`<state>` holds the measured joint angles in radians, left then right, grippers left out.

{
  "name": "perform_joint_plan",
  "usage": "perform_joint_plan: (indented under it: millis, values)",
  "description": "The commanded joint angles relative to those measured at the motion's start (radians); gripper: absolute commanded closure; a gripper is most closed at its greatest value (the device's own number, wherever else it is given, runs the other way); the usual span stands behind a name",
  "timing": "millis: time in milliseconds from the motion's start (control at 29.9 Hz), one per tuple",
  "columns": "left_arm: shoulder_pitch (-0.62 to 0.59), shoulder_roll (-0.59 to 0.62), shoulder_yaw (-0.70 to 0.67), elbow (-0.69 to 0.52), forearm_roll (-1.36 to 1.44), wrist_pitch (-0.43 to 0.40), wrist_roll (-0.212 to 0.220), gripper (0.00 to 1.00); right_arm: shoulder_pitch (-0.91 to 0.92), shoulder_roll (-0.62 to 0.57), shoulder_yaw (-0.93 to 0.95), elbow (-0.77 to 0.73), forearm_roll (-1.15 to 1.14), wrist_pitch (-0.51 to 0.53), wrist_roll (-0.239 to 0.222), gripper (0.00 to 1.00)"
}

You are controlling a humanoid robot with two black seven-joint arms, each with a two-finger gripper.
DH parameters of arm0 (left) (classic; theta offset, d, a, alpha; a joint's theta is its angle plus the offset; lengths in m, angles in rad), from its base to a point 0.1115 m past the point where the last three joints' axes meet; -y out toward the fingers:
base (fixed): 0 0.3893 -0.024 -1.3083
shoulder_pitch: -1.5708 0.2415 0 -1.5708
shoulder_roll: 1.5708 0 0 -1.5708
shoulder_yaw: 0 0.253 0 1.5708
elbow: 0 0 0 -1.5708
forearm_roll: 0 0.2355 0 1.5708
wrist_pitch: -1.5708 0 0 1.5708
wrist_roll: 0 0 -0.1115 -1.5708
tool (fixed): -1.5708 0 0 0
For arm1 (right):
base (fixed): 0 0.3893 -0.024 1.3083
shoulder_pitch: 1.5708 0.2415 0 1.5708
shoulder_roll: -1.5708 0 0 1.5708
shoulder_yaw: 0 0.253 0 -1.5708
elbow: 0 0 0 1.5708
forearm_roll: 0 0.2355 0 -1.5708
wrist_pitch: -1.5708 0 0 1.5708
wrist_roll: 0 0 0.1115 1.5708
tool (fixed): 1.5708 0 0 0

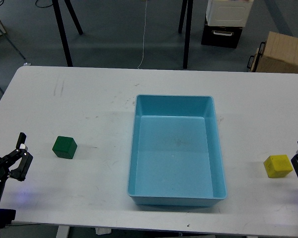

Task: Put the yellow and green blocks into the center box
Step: 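Raise the right gripper and move it above the yellow cube, then lower the right gripper onto the yellow cube and close it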

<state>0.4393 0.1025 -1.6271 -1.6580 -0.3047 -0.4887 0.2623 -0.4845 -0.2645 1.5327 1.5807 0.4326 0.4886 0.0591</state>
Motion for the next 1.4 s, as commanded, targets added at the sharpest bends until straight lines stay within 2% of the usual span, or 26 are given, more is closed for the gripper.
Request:
perform_joint_plan:
  millis: [0, 134, 234, 468, 568, 735, 869, 1036, 1136, 1269, 1370]
  values:
    - [0.004, -0.003, 0.003, 0.003, 0.001, 0.0, -0.002, 0.0, -0.011, -0.005, -0.002, 0.008, -0.002, 0.0, -0.004, 0.0]
    - [0.002, -0.003, 0.004, 0.004, 0.003, 0.0, -0.002, 0.0, -0.011, -0.031, 0.001, 0.01, -0.003, 0.0, -0.015, 0.0]
    - [-0.005, -0.003, 0.004, 0.01, 0.001, 0.0, 0.0, 0.0, 0.004, -0.099, 0.012, 0.01, -0.041, 0.0, -0.015, 0.0]
    - [-0.024, -0.007, 0.009, 0.026, -0.002, 0.0, 0.0, 0.0, 0.147, -0.413, -0.009, -0.001, -0.135, -0.004, -0.015, 0.0]
    - [-0.045, -0.007, 0.01, 0.044, -0.002, 0.0, 0.0, 0.0, 0.242, -0.554, -0.081, -0.02, -0.205, -0.067, -0.03, 0.0]
    - [-0.083, -0.007, 0.012, 0.072, -0.002, 0.0, 0.002, 0.0, 0.504, -0.723, -0.342, -0.062, -0.352, -0.125, -0.096, 0.0]
    - [-0.105, -0.007, 0.013, 0.081, 0.001, 0.0, 0.002, 0.0, 0.772, -0.791, -0.627, -0.097, -0.532, -0.142, -0.174, 0.0]
    - [-0.117, -0.006, 0.015, 0.09, 0.003, 0.0, 0.002, 0.0, 1.122, -0.8, -1.044, -0.113, -0.826, -0.142, -0.245, 0.0]
    - [-0.122, -0.007, 0.021, 0.103, 0.003, 0.0, 0.002, 0.0, 1.279, -0.8, -1.232, -0.114, -0.969, -0.14, -0.278, 0.0]
    - [-0.125, -0.007, 0.044, 0.103, 0.003, 0.0, 0.002, 0.0, 1.402, -0.802, -1.404, -0.122, -1.156, -0.128, -0.311, 0.0]
    - [-0.125, -0.007, 0.049, 0.103, 0.003, 0.0, 0.002, 0.0, 1.422, -0.802, -1.467, -0.122, -1.314, -0.111, -0.318, 0.0]
